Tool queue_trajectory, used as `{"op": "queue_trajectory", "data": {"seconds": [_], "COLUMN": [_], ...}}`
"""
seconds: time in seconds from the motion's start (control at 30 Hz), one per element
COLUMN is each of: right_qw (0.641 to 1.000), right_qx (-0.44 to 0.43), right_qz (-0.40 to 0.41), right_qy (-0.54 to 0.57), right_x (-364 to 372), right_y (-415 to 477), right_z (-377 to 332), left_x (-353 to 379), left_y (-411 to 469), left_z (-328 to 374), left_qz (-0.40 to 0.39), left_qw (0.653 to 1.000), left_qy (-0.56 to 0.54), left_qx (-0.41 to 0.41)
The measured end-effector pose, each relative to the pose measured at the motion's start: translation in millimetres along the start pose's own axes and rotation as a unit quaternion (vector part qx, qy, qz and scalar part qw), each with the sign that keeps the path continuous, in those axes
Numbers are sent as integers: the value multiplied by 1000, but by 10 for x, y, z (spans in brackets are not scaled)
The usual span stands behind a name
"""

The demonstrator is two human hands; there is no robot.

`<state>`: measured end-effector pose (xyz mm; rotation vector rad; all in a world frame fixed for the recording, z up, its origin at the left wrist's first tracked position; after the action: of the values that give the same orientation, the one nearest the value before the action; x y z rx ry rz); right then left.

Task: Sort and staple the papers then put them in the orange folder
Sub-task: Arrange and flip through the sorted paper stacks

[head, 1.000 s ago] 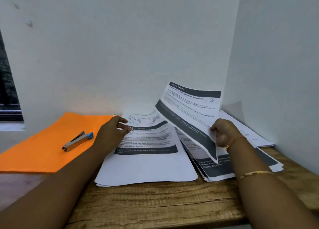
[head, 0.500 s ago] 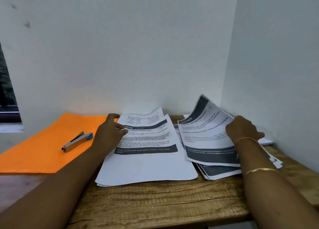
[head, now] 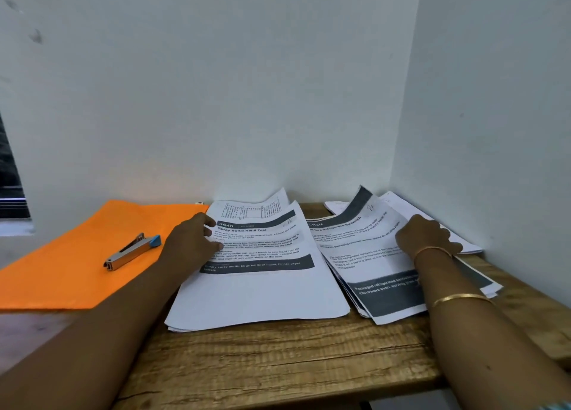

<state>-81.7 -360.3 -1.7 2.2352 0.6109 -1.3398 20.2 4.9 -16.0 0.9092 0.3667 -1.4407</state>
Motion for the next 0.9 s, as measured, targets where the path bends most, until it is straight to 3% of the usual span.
{"op": "queue_trajectory", "data": {"seconds": [0.47, 0.73, 0.9], "right_qw": [998, 996, 989], "right_qx": [29, -59, -133], "right_qz": [-42, 55, 30], "right_qy": [-25, -42, 58], "right_x": [64, -12, 81], "right_y": [-6, -149, -260], "right_z": [11, -229, -482], "left_x": [8, -50, -63], "left_y": [25, -23, -48], "left_z": [-47, -49, -38], "left_qz": [-5, 66, 62], "left_qw": [998, 997, 995], "left_qy": [61, 48, 76], "left_qx": [-8, -9, -27]}}
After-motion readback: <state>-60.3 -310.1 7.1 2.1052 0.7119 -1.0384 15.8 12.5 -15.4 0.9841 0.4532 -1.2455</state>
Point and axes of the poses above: each hand's wrist, its own y-axis towards the middle knuckle, its own x-axis out of the palm, z = x × y, the point moved 3 cm from there along y, towards the middle knuckle, and after that the axes turned 1 degree about -z, right-handed, at the moved point
